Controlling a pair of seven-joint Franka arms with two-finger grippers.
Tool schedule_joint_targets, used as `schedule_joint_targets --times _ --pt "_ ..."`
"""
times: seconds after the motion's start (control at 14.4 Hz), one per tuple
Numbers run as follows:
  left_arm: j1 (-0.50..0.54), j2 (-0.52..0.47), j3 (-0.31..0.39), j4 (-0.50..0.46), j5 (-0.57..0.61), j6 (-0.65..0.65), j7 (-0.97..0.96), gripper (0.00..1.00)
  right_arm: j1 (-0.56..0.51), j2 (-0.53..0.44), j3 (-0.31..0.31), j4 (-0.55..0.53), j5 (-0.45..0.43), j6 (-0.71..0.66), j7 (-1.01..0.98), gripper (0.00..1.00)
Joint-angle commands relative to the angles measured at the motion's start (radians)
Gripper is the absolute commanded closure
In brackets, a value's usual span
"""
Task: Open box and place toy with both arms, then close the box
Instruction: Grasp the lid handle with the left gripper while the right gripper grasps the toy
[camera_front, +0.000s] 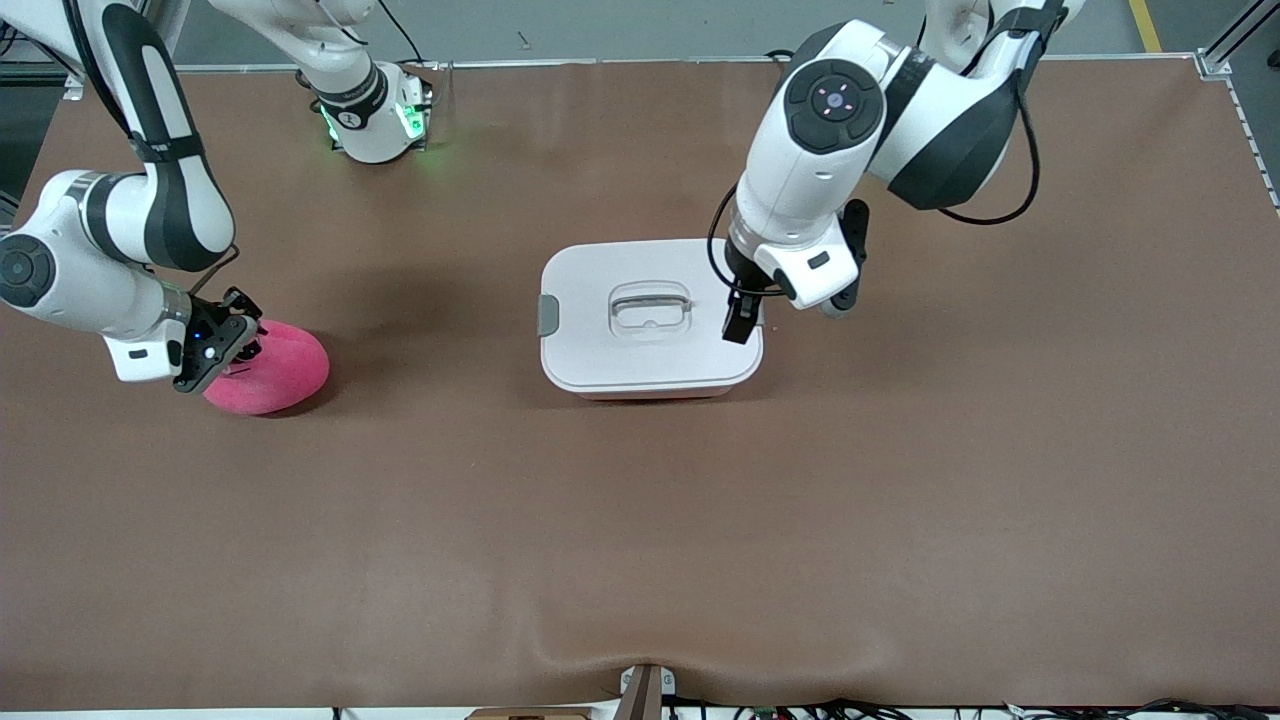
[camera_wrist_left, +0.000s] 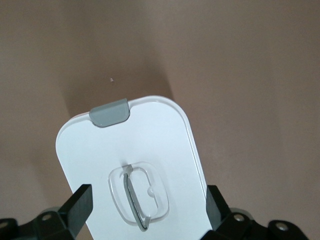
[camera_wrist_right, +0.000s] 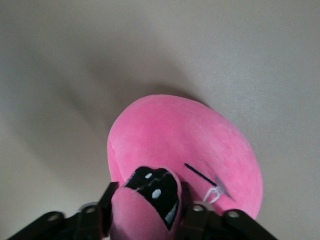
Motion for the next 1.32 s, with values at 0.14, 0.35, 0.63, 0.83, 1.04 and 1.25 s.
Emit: schedule_joint_targets --times 0.14,0.35,0.63,0.83,1.04,1.25 --pt "-0.060 0.047 0.009 0.023 0.029 0.045 -0.106 0.00 -0.011 -0.007 0.010 0.014 -0.021 -0.021 -0.009 1.00" --pt "-0.081 0.075 0.009 0.025 0.035 0.061 -0.175 0.00 -0.007 -0.007 0.010 0.037 -0.021 -0.041 -0.020 1.00" --pt "-0.124 0.110 0.007 0.022 0.035 0.100 -0.256 0.00 -0.001 -0.008 0.014 0.121 -0.023 -0.075 -0.144 1.00" --pt "-0.131 0.129 0.006 0.022 0.031 0.111 -0.316 0.00 0.002 -0.008 0.017 0.181 -0.056 -0.075 -0.264 1.00" --pt "-0.147 0.150 0.006 0.017 0.037 0.140 -0.385 0.00 0.015 -0.008 0.017 0.242 -0.062 -0.072 -0.399 1.00" --pt "-0.161 0.181 0.006 0.012 0.037 0.140 -0.411 0.00 0.025 -0.007 0.017 0.293 -0.062 -0.066 -0.497 1.00"
